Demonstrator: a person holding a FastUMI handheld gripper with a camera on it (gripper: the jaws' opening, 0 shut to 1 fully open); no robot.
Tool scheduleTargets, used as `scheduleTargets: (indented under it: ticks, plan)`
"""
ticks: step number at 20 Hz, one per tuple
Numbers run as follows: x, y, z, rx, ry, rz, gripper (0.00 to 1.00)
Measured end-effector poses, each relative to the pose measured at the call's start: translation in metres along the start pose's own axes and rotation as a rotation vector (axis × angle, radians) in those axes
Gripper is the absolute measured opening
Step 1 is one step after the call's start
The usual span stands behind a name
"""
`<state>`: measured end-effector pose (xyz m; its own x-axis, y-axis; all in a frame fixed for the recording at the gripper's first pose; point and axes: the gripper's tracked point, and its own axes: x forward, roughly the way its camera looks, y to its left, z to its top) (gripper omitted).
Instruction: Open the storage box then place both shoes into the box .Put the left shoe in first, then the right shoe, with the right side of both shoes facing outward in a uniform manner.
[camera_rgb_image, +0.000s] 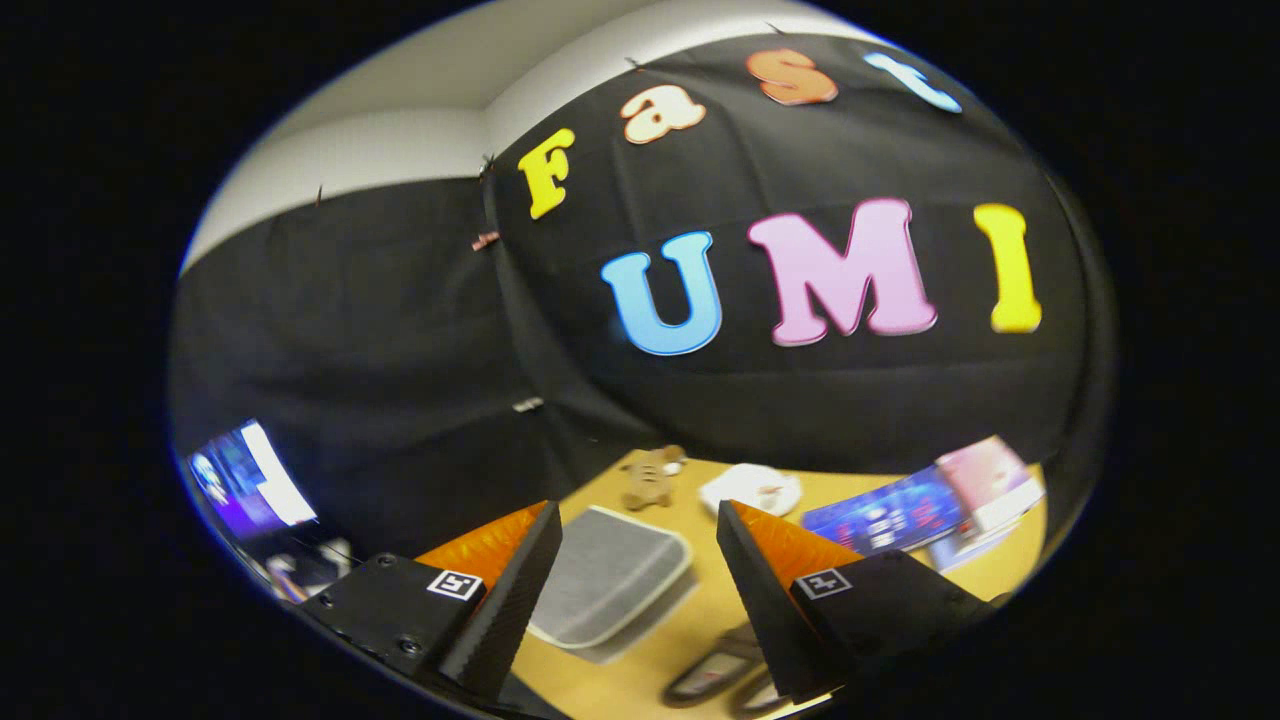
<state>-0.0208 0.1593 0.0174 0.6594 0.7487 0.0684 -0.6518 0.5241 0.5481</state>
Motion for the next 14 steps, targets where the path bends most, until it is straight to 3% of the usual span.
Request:
scheduleTargets:
  ticks: [4, 7, 14]
  plan:
    - [0.027, -0.009, -0.045, 0.266, 0.104, 0.135, 0.96]
    - [0.047, -0.018, -0.084, 0.396, 0.200, 0.197, 0.96]
    - [0.089, -0.055, -0.198, 0.670, 0.398, 0.191, 0.96]
